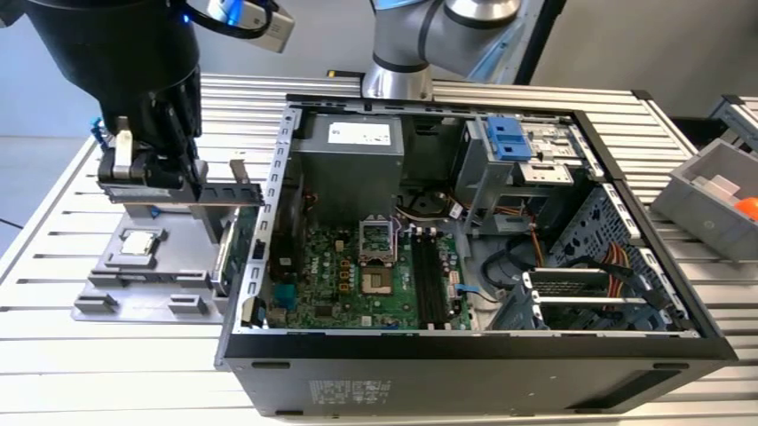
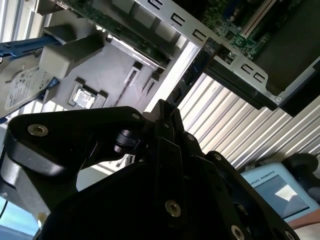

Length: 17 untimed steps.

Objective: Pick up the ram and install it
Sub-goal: 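Pick up the ram and move it above insertion slot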

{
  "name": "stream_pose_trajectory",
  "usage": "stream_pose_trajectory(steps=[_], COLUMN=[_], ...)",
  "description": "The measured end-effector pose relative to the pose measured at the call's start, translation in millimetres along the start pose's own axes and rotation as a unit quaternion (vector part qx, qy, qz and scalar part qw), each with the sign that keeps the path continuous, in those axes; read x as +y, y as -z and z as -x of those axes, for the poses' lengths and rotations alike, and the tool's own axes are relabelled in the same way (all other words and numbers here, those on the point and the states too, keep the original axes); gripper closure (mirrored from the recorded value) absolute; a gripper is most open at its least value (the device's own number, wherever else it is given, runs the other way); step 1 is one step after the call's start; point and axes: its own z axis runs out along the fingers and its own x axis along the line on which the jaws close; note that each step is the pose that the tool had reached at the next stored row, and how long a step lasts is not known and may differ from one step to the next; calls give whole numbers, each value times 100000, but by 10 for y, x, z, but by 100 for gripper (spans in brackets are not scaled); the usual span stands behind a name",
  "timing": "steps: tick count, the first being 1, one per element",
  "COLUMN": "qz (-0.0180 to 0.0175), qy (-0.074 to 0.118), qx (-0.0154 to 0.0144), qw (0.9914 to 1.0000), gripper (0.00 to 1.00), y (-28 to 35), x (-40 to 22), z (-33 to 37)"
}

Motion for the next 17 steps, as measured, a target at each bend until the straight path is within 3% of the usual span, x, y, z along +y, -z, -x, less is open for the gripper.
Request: stream_pose_trajectory(steps=[17], qz=[4], qy=[0], qx=[-2], qw=[100000], gripper=[100], y=[11], x=[-232], z=[3])
